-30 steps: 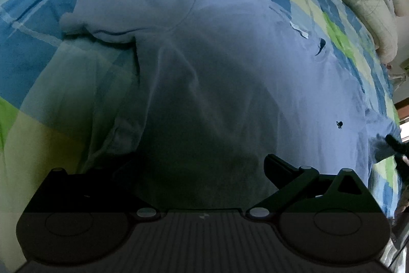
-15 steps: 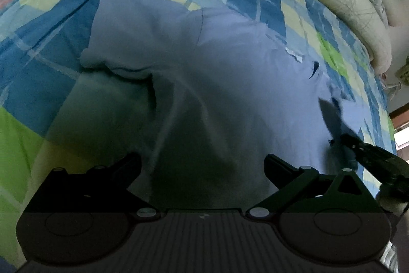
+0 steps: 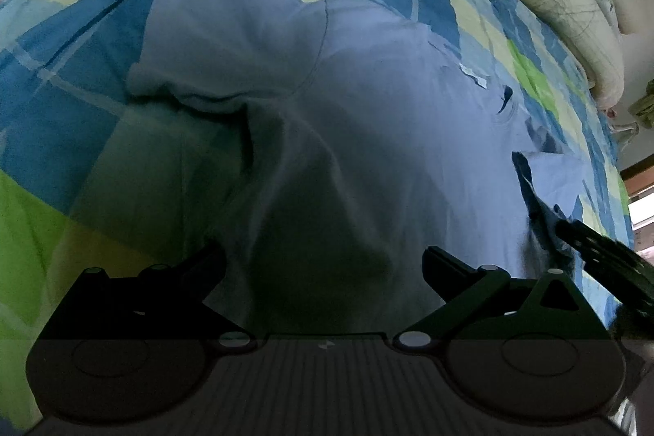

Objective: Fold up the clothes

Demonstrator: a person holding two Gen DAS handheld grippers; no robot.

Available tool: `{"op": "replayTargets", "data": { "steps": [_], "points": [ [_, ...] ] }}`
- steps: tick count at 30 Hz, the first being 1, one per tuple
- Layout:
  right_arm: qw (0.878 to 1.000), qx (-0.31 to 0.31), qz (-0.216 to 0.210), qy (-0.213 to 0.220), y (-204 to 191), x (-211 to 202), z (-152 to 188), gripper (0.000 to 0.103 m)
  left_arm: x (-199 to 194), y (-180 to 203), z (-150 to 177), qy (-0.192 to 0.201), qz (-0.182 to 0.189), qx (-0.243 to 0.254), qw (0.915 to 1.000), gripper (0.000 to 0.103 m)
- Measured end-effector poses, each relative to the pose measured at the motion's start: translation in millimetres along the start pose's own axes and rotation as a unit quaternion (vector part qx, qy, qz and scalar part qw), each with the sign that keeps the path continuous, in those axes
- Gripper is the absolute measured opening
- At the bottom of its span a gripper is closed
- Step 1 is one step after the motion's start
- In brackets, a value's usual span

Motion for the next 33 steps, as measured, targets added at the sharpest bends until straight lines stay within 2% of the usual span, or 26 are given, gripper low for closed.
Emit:
{"op": "replayTargets", "data": {
  "steps": [2,4,7,12,17,18,20,21,22,24,25,26,29,32,33],
  "points": [
    [1.0,0.012,0.012,0.004,12,-9,3,0.043,1,1,0,-0.001,-0.001,0.001,1.0,0.103],
    [0.999,0.021,0.028,0.002,26,-14,8,0.05,1,2,1,0.0,-0.003,0.002,1.0,0.103],
    [0.999,0.039,0.028,-0.013,37,-16,17,0.052,1,4,3,-0.002,-0.006,0.005,1.0,0.103],
    [0.999,0.037,0.001,-0.011,29,-25,24,0.056,5,9,5,-0.006,-0.016,0.012,0.9998,0.103],
    [0.998,0.043,0.033,-0.022,36,-9,31,0.059,6,10,6,-0.007,-0.018,0.009,0.9998,0.103],
    [0.998,0.058,0.028,-0.022,40,-6,33,0.058,6,10,6,-0.007,-0.019,0.006,0.9998,0.103],
    [0.996,0.08,0.029,-0.018,46,0,32,0.045,6,10,6,-0.006,-0.02,0.003,0.9998,0.103],
    [0.994,0.102,0.033,-0.019,53,3,31,0.025,6,10,6,-0.006,-0.02,0.002,0.9998,0.103],
    [0.992,0.123,0.032,-0.023,61,5,31,0.019,6,9,7,-0.005,-0.02,0.001,0.9998,0.103],
    [0.987,0.154,0.031,-0.027,71,4,35,0.015,7,9,7,-0.006,-0.021,0.002,0.9998,0.103],
    [0.986,0.157,0.044,-0.026,74,3,36,0.009,7,10,7,-0.006,-0.021,0.003,0.9998,0.103],
    [0.986,0.158,0.053,-0.024,77,1,37,0.009,7,10,7,-0.006,-0.021,0.003,0.9998,0.103],
    [0.982,0.183,0.042,-0.022,85,-4,38,0.009,9,10,8,-0.006,-0.022,0.008,0.9997,0.103],
    [0.987,0.15,0.056,-0.031,78,1,39,0.01,10,11,9,-0.006,-0.026,0.015,0.9995,0.103],
    [0.987,0.146,0.056,-0.038,76,1,37,0.018,9,11,9,-0.005,-0.024,0.013,0.9996,0.103]
  ]
}}
Point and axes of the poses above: each gripper's, at about its wrist camera, not at the fingertips, and x roughly the way its jaws point, y to its right, z to its underside, the point moved 3 cm from there along x, roughly the way its jaws point, and after that the axes turned 12 degrees about x, right-handed, at the moved point
